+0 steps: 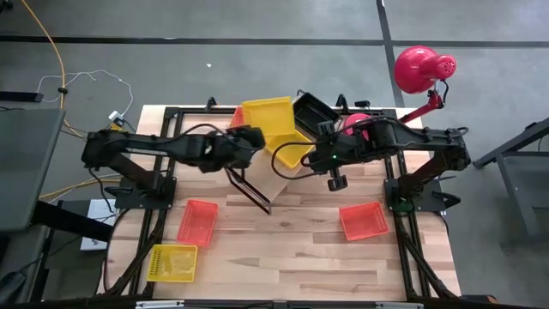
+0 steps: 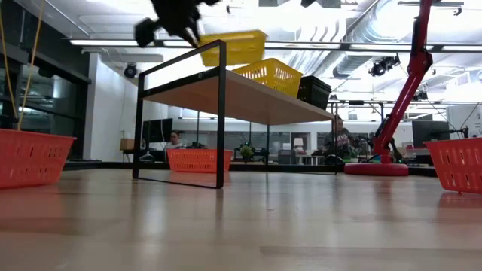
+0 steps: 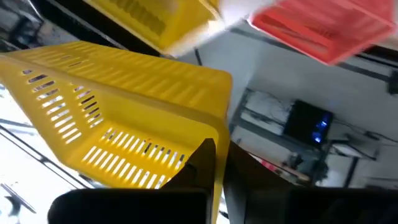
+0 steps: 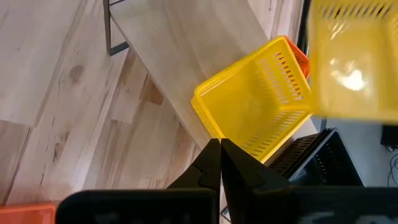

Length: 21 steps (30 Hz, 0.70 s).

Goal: Stack baskets on shelf by color
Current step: Stack the top yellow basket on top of the yellow basket on the shelf

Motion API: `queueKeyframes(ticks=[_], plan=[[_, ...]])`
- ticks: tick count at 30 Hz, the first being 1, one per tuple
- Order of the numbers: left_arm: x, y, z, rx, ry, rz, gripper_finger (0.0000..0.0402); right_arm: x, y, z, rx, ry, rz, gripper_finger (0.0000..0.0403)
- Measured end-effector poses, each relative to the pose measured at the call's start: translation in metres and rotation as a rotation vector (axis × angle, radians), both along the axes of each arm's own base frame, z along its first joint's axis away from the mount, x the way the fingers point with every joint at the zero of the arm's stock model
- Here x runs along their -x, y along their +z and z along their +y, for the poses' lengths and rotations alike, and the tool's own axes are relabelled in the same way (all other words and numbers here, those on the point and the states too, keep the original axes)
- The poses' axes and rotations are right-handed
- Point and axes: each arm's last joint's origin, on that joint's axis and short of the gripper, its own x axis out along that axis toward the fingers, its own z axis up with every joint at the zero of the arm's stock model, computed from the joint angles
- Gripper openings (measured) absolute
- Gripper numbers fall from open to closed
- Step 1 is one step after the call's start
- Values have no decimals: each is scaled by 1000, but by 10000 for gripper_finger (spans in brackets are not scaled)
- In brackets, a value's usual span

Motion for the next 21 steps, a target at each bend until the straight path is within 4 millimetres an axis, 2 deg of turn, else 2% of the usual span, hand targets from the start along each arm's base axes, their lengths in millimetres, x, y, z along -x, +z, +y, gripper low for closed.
queueKeyframes(ticks=[5,9,17,21], plan=[[-25,-6,9,-22,-108,0,0,1,1,0,0,1,-4,0],[-36,-6,6,-20,-216,-43,0,1,1,0,4,7,-2,0],[-33,-33,-19,-22,-317,37,0,2,1,1,10,19,3,0],[-26,-37,-21,-37,-312,28,0,2,1,4,35,17,0,0]])
